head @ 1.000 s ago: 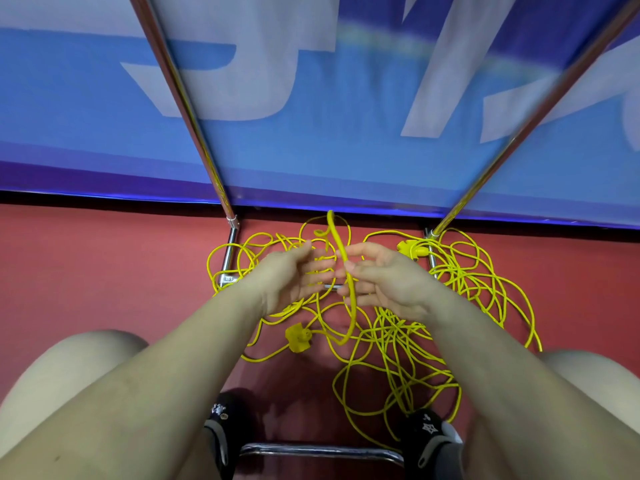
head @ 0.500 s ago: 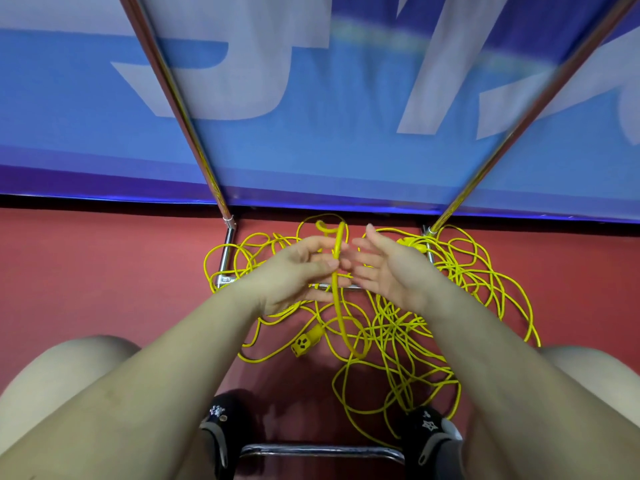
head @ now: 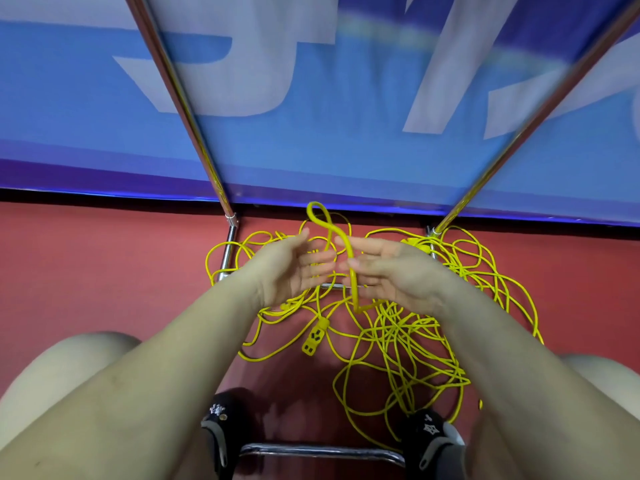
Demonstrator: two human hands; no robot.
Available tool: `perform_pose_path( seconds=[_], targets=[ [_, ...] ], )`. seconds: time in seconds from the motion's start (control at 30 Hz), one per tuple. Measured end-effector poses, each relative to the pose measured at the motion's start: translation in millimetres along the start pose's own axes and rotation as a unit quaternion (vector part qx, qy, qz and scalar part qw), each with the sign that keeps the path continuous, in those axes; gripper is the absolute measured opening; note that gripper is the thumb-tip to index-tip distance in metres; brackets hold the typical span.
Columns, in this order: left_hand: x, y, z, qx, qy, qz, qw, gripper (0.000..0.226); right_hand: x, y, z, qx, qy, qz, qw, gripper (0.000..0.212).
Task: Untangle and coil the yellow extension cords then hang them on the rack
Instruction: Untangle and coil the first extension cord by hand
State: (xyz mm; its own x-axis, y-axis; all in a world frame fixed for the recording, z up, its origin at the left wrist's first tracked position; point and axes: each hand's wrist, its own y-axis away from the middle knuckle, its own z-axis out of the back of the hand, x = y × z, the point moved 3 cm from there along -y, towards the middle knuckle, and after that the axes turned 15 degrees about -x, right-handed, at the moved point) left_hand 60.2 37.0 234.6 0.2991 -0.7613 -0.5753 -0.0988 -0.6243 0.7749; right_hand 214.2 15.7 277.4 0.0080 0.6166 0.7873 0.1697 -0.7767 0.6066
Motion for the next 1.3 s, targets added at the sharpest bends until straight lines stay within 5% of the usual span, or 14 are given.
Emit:
perform_pose_path(
  seconds=[0.13,0.23,0.4,0.5,0.6,0.67,0.73,0.8,0.9,1.0,1.2,1.3],
  targets=[
    [-18,1,-1,-0.016,0.173,-0.042,0.984,0.019,-7,3,-4,0.029,0.166,0.031,0.985,0.039],
    [-23,2,-2,-0.039,0.187,-0.080,0.978,0.015,-7,1,-2,0.004,0.206,0.044,0.978,0.035],
    [-8,18,-18,0.077,-0.066,-0.112,0.988,0.020,1,-7,10,-0.126,0.167,0.076,0.975,0.032],
    [7,23,-25,0.136,-0.217,-0.134,0.957,0.025,-2,-14,16,-0.177,0.075,0.010,0.981,0.039],
    [16,24,-28,0.180,-0.331,-0.160,0.912,0.034,-4,-15,14,-0.156,-0.053,-0.044,0.985,0.025],
    [14,20,-23,0.137,-0.431,-0.181,0.873,0.038,-3,-14,14,-0.148,-0.060,-0.026,0.987,0.014],
    [-1,12,-10,-0.014,-0.503,-0.234,0.832,0.035,2,-10,13,-0.142,0.027,0.027,0.989,0.011],
    [-14,11,1,-0.118,-0.479,-0.297,0.818,0.043,7,-6,10,-0.119,0.156,0.112,0.974,0.016],
    [-13,13,0,-0.043,-0.435,-0.378,0.816,0.065,10,0,7,-0.061,0.248,0.187,0.949,0.021],
    [-12,12,3,-0.029,-0.403,-0.435,0.805,0.044,17,7,10,-0.049,0.280,0.210,0.936,0.022],
    [1,7,11,0.034,-0.405,-0.348,0.845,0.012,26,9,29,-0.168,0.277,0.234,0.917,0.026],
    [-3,7,21,-0.005,-0.490,-0.340,0.803,0.019,26,6,46,-0.251,0.286,0.236,0.894,0.032]
  ],
)
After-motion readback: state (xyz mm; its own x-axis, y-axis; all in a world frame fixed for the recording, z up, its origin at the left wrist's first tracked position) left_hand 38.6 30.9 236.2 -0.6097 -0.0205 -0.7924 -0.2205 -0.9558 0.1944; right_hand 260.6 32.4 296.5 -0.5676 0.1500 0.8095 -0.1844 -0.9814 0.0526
